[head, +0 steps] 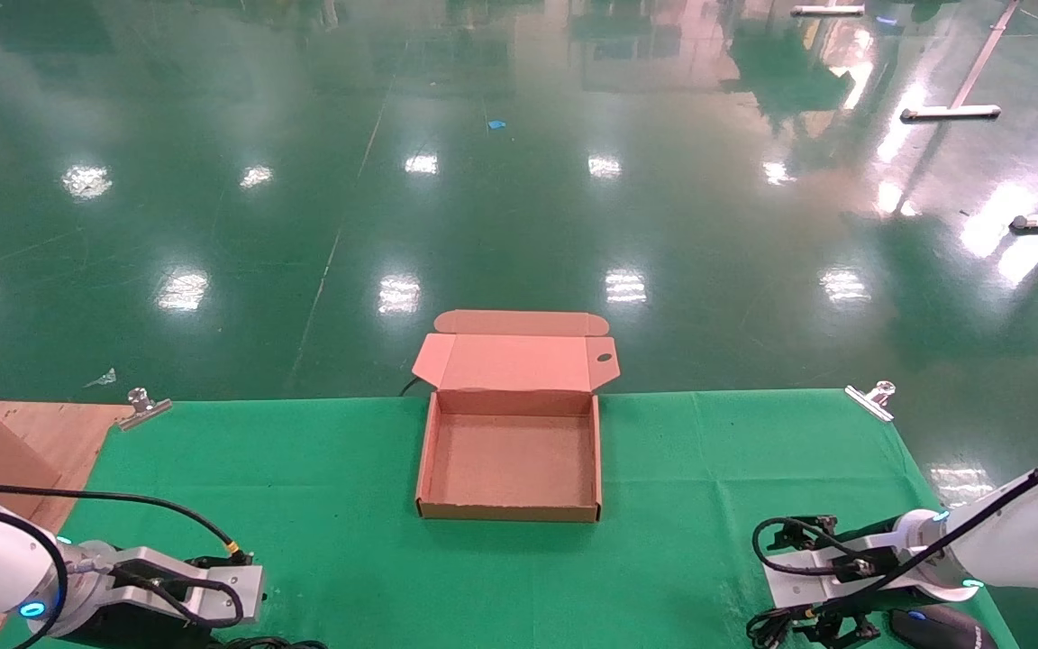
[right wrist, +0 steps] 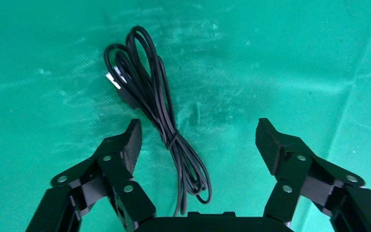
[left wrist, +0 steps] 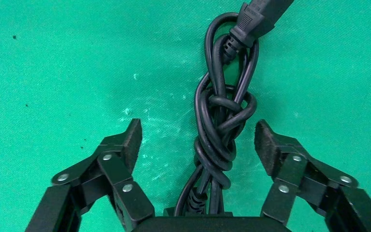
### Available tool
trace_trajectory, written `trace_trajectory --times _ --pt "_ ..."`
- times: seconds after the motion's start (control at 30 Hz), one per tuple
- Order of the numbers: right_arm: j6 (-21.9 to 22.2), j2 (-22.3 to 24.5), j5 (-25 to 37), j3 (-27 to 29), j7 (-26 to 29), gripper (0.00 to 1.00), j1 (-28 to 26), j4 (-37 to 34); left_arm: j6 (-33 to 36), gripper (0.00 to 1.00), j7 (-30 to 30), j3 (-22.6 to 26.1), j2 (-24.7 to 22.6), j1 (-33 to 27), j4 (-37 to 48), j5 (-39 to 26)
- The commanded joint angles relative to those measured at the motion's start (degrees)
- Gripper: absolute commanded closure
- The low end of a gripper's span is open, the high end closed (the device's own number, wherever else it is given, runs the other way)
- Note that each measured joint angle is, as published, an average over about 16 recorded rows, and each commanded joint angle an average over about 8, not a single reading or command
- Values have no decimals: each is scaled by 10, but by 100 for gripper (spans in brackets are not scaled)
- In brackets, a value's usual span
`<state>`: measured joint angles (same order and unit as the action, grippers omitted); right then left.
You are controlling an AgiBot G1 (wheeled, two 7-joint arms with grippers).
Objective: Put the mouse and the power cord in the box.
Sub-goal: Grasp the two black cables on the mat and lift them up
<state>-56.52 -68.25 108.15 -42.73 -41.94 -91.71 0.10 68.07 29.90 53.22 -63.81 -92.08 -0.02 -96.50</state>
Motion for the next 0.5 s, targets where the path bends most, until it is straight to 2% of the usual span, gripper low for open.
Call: trace_trajectory --times 0.03,0.5 --pt "-2 0 -1 1 0 100 0 0 1 100 0 0 0 0 0 0" --pt "-15 5 -6 4 -3 100 -1 -1 4 100 0 -1 2 0 1 1"
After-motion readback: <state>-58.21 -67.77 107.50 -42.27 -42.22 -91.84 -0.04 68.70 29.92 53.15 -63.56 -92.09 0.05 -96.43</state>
